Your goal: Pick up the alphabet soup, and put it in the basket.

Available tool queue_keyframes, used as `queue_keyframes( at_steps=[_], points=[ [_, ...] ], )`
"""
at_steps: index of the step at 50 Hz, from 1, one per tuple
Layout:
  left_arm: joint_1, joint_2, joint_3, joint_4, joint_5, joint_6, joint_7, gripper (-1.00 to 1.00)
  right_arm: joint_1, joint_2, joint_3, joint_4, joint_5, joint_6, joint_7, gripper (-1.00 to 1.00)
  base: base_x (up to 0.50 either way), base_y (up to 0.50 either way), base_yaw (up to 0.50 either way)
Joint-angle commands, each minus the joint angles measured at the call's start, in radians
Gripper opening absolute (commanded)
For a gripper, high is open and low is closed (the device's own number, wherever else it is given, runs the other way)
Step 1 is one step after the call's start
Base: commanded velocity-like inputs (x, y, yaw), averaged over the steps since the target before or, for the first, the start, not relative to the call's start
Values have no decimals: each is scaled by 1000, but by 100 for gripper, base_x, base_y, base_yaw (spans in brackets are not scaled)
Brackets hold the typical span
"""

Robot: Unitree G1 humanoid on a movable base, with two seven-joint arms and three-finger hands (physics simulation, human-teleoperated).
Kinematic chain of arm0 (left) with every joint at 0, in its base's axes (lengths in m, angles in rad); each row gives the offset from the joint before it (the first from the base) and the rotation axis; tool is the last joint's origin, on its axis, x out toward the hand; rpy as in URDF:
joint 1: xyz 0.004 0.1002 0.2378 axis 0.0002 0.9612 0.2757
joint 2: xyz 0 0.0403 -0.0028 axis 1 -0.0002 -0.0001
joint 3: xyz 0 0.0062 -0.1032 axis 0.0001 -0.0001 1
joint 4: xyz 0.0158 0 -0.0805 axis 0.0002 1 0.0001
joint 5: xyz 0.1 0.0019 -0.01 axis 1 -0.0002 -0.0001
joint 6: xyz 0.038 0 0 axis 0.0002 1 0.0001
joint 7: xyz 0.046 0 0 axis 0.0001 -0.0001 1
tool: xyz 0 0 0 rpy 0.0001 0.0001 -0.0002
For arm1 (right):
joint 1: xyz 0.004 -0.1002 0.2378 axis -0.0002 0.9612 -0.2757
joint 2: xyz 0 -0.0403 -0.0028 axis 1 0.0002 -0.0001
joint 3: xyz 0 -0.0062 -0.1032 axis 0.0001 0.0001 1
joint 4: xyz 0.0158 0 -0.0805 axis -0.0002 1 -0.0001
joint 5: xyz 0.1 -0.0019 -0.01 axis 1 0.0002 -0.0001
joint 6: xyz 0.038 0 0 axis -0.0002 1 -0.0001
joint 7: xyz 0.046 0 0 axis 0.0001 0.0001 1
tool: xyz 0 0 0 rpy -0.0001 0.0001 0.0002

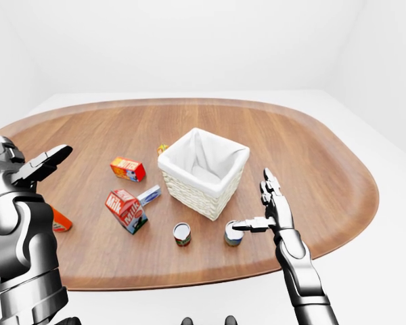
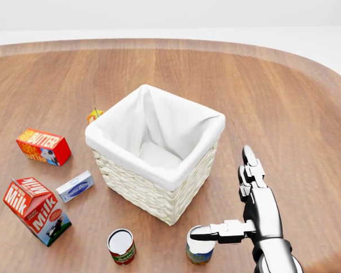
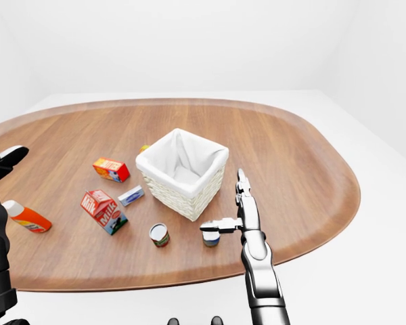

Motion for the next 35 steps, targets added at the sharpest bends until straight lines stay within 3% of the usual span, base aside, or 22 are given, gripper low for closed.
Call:
queue_keyframes(
  at_steps=[1,35],
  points=[
    [-1,0,1,-2,0,0,-1,100,1,3,1,-8,3,6,0,100,22,0,0],
    [-3,1,0,1,2,0,3,100,11,-1,-19,-1,34,-5,-8,100,22,0,0]
  ],
)
